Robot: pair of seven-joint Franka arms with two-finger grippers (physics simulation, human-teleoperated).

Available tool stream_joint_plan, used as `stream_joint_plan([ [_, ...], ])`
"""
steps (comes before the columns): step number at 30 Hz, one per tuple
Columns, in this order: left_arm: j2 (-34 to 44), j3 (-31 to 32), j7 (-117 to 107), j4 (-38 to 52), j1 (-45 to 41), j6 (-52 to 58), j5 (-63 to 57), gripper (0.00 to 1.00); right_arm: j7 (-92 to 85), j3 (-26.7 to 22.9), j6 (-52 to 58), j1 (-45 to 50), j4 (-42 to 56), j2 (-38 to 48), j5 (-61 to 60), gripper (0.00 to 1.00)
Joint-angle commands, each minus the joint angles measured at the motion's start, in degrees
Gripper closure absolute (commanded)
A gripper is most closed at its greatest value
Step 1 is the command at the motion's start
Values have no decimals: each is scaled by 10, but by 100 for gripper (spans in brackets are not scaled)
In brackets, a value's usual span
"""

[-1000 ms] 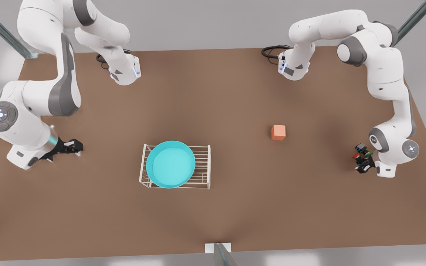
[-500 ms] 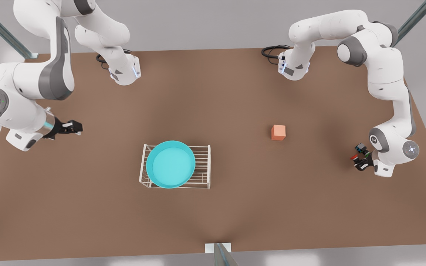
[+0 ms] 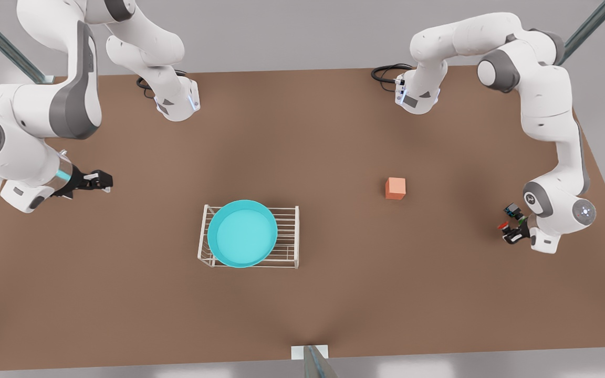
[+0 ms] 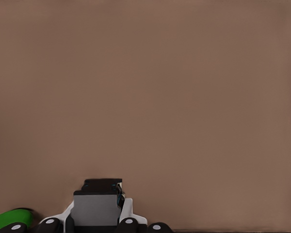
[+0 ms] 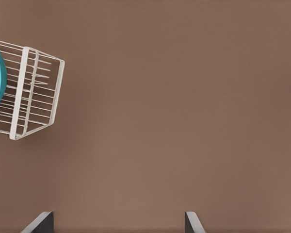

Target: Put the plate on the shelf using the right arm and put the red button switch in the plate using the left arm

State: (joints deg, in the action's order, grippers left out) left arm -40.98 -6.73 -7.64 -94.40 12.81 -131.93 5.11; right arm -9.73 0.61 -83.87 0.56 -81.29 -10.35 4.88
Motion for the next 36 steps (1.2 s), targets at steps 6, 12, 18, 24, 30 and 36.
stream_joint_plan([
  [6,109,1,-338,-1,-213,161,16,61,0,0,1,-2,0,-1,0,0],
  [12,134,3,-553,76,-386,256,10,61,2,-2,2,-2,0,-8,2,0],
  [18,47,65,-744,243,-476,280,10,61,2,-1,3,0,0,-8,3,0],
  [24,-38,131,-753,375,-520,168,12,61,1,-1,2,-2,1,-15,5,0],
  [30,-129,141,-754,432,-518,-43,55,61,1,-1,2,-1,1,-17,3,0],
  [36,-177,162,-751,470,-536,-126,67,56,1,-1,0,-1,1,-22,5,0],
])
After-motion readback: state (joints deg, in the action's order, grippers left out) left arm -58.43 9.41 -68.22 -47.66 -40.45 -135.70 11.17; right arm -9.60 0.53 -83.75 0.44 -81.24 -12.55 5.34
